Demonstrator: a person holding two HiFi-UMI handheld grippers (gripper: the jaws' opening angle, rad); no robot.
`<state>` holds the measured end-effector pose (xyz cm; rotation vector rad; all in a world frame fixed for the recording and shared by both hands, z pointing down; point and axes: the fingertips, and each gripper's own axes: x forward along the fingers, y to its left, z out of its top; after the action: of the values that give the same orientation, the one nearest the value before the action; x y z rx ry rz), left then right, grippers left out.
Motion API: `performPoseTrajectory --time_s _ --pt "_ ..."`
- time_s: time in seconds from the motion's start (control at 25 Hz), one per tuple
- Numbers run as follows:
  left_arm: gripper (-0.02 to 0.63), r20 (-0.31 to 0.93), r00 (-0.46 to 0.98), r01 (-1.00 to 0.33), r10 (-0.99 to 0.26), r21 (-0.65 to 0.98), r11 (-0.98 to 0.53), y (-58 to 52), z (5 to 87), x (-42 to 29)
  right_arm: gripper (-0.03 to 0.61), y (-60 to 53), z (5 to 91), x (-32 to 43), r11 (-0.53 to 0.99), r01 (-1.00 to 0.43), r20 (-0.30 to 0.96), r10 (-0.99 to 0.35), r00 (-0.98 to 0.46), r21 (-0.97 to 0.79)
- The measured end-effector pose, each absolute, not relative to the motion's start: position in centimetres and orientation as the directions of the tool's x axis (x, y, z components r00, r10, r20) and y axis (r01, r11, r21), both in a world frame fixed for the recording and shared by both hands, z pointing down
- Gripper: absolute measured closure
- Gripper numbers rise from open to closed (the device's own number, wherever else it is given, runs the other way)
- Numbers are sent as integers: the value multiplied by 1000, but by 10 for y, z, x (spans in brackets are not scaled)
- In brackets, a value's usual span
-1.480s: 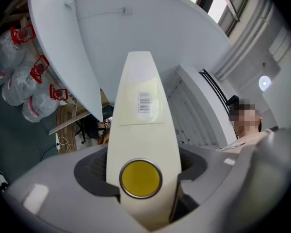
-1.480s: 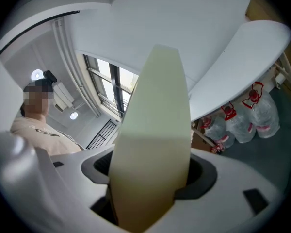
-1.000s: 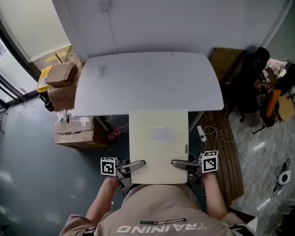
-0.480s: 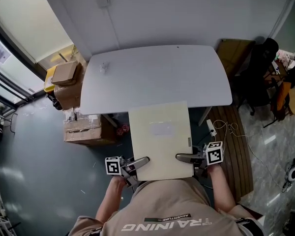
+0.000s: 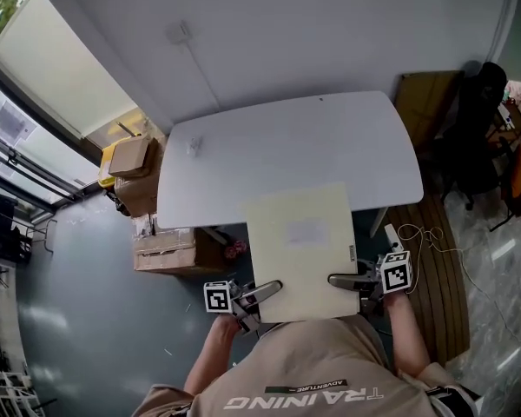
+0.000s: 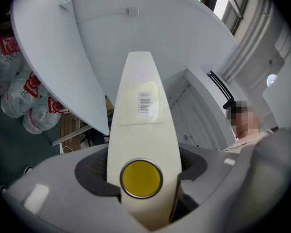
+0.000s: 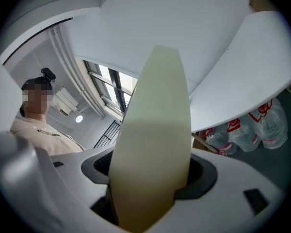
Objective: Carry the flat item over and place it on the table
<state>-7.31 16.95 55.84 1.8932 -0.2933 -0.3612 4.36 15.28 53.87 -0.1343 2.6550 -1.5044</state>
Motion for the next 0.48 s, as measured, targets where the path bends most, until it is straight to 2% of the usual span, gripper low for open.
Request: performPoseTrajectory --time_s 0.48 --pt "316 -40 929 -95 -367 934 -344 106 556 -31 268 91 541 88 510 3 -75 -121 -990 -860"
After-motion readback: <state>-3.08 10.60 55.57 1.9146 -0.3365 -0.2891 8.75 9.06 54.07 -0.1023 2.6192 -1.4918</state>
